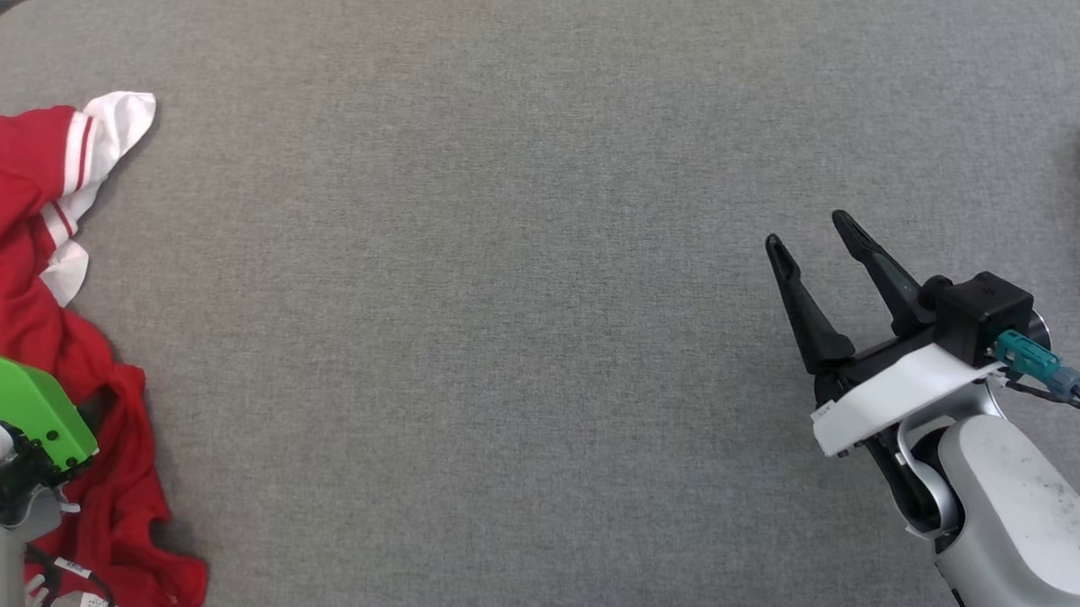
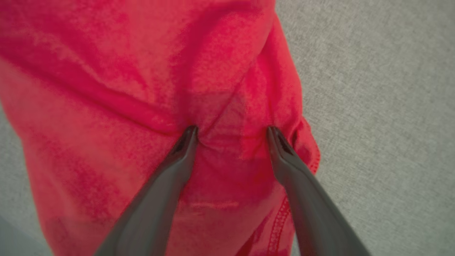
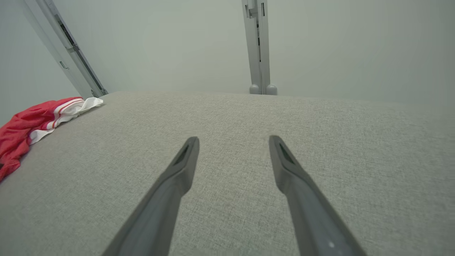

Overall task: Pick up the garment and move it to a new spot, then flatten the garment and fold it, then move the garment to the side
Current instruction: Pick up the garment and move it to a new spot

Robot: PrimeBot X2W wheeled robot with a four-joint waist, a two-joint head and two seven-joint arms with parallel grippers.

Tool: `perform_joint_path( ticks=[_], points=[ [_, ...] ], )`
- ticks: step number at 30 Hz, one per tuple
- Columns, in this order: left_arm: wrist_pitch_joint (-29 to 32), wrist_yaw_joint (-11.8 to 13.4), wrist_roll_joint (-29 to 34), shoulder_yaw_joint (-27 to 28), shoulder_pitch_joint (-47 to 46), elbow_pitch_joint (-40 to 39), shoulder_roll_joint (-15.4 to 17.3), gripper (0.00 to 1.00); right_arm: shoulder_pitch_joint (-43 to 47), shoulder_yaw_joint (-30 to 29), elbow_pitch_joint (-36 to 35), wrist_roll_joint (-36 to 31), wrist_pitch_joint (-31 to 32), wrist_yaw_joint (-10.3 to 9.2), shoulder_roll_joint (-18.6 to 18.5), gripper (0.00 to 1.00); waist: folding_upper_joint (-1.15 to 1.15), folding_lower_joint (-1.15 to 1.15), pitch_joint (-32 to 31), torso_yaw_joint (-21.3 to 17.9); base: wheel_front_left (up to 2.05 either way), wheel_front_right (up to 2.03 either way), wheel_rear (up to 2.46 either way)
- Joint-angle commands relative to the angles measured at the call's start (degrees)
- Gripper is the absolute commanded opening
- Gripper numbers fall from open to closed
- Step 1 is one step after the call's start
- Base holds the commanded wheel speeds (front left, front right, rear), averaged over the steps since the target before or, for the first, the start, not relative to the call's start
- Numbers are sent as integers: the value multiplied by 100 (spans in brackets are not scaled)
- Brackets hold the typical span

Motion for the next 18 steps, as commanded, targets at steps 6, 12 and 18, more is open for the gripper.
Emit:
perform_joint_path(
  ticks=[6,12,18],
  points=[
    [-312,-15,-207,-383,0,36,113,0,32,27,81,12,-45,-2,23,100,0,0,-25,-157,0,0,0],
    [-738,-14,-376,-873,-110,-524,405,0,94,119,218,83,-124,-2,105,100,0,0,-388,-168,0,0,0],
    [-797,-15,-887,-1443,58,-1701,707,0,237,90,412,193,-243,-2,203,100,0,0,-843,-344,0,0,0]
  ],
)
